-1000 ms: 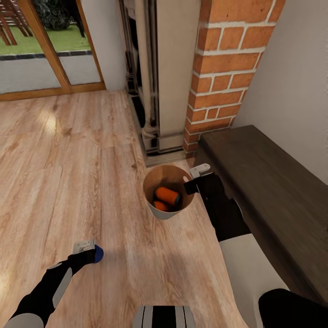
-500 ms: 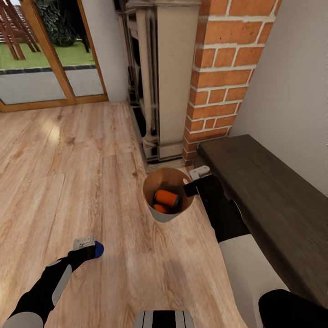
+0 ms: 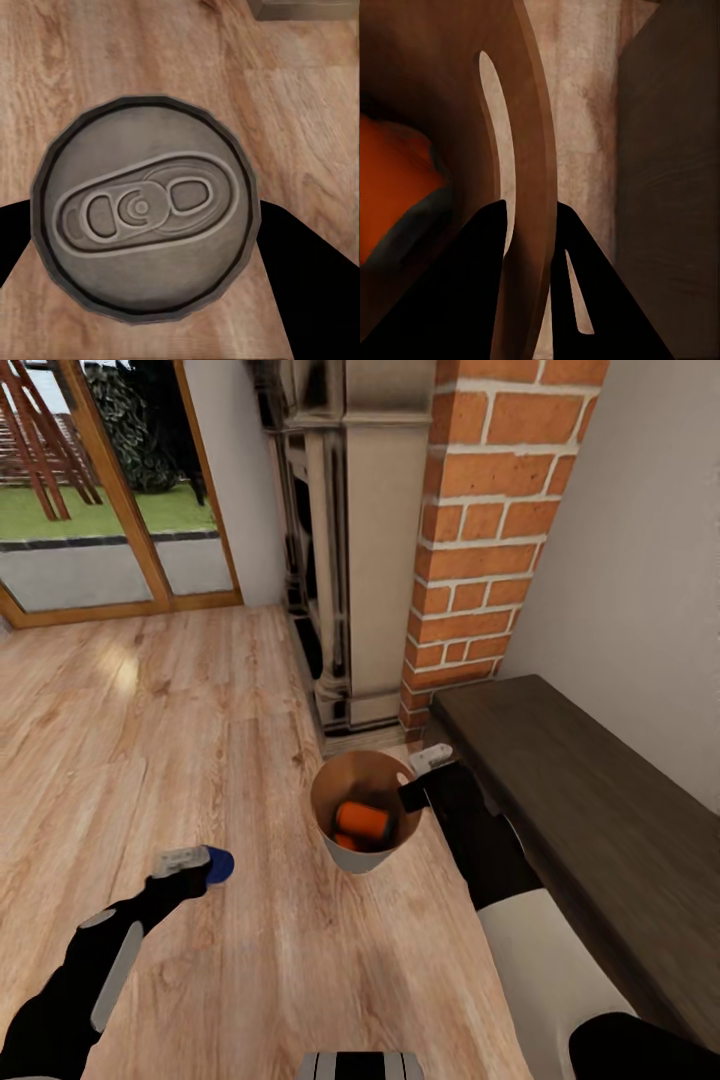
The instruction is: Put the three can of soda from the living room inside the tash can in the kitchen.
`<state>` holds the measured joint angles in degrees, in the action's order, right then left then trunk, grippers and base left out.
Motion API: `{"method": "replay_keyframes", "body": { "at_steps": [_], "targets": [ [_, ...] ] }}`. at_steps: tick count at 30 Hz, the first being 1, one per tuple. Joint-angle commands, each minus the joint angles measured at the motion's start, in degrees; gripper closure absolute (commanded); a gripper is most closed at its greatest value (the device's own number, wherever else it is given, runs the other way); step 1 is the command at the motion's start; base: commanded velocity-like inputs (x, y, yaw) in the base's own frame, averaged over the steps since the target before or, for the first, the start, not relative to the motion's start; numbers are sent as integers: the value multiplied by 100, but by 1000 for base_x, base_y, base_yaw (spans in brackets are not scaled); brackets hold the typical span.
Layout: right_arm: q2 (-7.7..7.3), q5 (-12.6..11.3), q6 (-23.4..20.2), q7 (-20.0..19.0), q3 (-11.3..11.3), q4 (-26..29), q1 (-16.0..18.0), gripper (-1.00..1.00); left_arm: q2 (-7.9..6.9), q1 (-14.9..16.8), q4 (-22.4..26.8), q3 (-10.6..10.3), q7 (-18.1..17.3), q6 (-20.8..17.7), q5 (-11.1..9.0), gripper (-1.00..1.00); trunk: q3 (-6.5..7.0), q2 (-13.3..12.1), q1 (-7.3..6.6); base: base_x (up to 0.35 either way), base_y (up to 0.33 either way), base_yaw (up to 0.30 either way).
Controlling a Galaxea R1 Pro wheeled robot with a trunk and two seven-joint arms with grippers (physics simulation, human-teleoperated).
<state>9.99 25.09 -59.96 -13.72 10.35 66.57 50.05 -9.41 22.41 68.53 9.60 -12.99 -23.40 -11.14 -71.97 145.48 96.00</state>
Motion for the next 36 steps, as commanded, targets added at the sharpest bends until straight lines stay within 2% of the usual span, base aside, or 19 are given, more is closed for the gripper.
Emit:
{"method": "replay_keyframes", "body": {
  "at_steps": [1,2,4,9,13,19,23,26,29,36],
  "targets": [
    [1,-72,-4,-33,0,-7,-4,100,0,-69,137,1,-7,-43,-24,100,24,-1,-3,0,0,0],
    [1,-74,-4,-41,8,-106,-77,100,0,-325,806,5,-3,-285,-188,100,46,-3,-5,0,0,0],
    [1,-74,-4,-42,10,-136,-102,100,0,-359,1008,6,-3,-389,-213,100,90,-5,-11,0,0,0],
    [1,-74,-4,-43,11,-303,-171,100,0,-387,1473,12,-2,-675,-236,100,90,-5,-11,0,0,0],
    [1,-74,-4,-44,16,-435,-205,100,0,-390,1796,20,-2,-1043,-238,100,90,-5,-11,0,0,0],
    [1,-74,-4,-43,38,-487,-214,100,-5,-387,1917,18,-33,-1380,-275,100,90,-5,-11,0,0,0],
    [1,-74,-1,-43,62,-615,-215,100,4,-386,2109,13,-206,-1689,-390,100,90,-5,-11,0,0,0],
    [1,-74,24,-44,73,-738,-215,100,3,-386,2153,9,-257,-1749,-474,100,90,-5,-11,0,0,0],
    [1,-74,195,5,91,-979,-215,100,-1,-386,2211,14,-625,-1782,-668,100,90,-5,-11,0,0,0],
    [1,-76,258,32,98,-1065,-215,100,0,-376,2259,20,-861,-1795,-745,100,90,-5,-11,0,0,0]
  ]
}}
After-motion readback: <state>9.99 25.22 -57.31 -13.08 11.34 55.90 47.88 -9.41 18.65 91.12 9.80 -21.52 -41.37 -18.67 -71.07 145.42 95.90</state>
